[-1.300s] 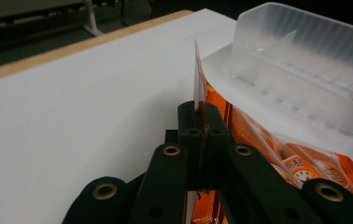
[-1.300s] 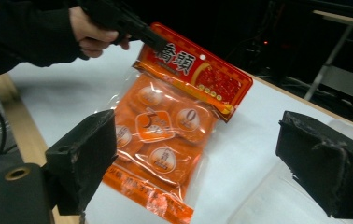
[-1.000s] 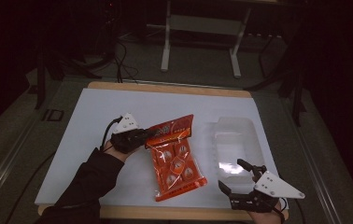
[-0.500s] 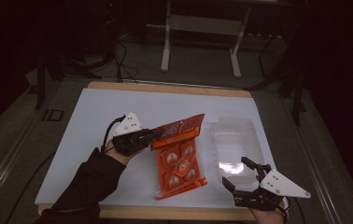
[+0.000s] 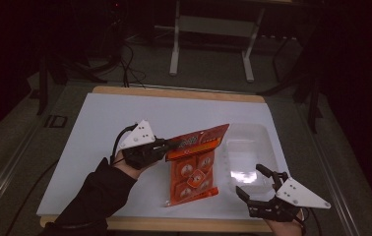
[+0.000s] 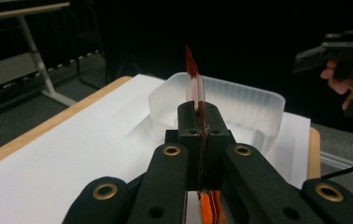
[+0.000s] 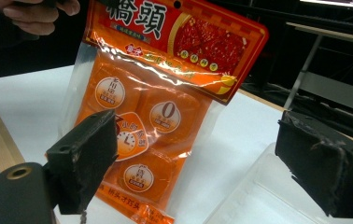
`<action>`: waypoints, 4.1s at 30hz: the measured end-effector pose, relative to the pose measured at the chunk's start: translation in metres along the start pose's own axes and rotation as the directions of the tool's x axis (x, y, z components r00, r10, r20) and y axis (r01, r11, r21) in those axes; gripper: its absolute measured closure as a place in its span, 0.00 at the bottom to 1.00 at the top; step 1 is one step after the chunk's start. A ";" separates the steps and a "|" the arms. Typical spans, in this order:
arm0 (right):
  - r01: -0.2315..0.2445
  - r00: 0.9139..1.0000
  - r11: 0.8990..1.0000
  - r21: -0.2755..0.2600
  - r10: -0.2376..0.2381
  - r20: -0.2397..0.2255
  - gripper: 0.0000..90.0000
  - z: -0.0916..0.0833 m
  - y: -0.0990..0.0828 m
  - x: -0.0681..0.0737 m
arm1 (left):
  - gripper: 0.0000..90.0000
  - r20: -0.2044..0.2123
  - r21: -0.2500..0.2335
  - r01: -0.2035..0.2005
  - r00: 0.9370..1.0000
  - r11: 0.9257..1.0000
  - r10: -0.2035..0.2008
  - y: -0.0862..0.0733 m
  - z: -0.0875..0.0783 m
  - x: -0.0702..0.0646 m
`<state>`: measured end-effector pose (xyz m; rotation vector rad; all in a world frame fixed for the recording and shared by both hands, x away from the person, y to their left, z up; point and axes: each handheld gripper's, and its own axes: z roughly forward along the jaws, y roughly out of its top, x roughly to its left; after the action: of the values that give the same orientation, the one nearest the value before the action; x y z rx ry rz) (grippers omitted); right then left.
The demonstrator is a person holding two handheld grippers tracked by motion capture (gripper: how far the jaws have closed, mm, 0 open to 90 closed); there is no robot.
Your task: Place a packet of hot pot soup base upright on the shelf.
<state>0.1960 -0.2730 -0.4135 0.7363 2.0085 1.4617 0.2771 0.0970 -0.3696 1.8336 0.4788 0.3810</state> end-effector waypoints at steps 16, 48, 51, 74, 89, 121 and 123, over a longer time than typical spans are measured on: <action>-0.012 1.000 1.000 0.029 0.012 -0.011 0.16 -0.005 0.002 -0.008 | 1.00 0.071 -0.064 -0.046 0.996 0.997 0.051 0.027 0.007 -0.022; -0.025 0.980 0.997 -0.072 0.010 -0.200 0.24 0.022 0.053 -0.008 | 1.00 0.264 -0.214 -0.050 0.958 0.976 0.107 0.057 -0.033 -0.016; -0.030 0.971 0.998 -0.059 0.015 -0.240 0.29 0.027 0.055 -0.007 | 1.00 0.273 -0.212 -0.044 0.956 0.976 0.102 0.056 -0.032 -0.017; 0.056 0.924 0.998 0.008 -0.049 -0.380 1.00 0.045 0.060 0.003 | 1.00 0.285 -0.198 -0.028 0.955 0.980 0.085 0.050 -0.029 -0.012; 0.074 0.915 0.996 0.044 -0.050 -0.401 1.00 0.049 0.082 0.002 | 0.91 0.259 -0.172 -0.020 0.964 0.985 0.065 0.039 -0.037 0.005; 0.052 0.963 0.998 -0.046 -0.062 -0.262 1.00 0.010 0.143 -0.035 | 0.00 0.110 -0.099 0.073 0.992 0.992 -0.062 -0.031 -0.038 0.014; 0.049 0.967 0.998 -0.050 -0.060 -0.246 1.00 0.006 0.147 -0.040 | 0.00 0.101 -0.076 0.101 0.991 0.992 -0.093 -0.037 -0.039 0.015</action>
<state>0.2448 -0.2588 -0.2700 0.4955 2.1534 1.6272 0.2664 0.1463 -0.3932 1.7347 0.4767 0.2406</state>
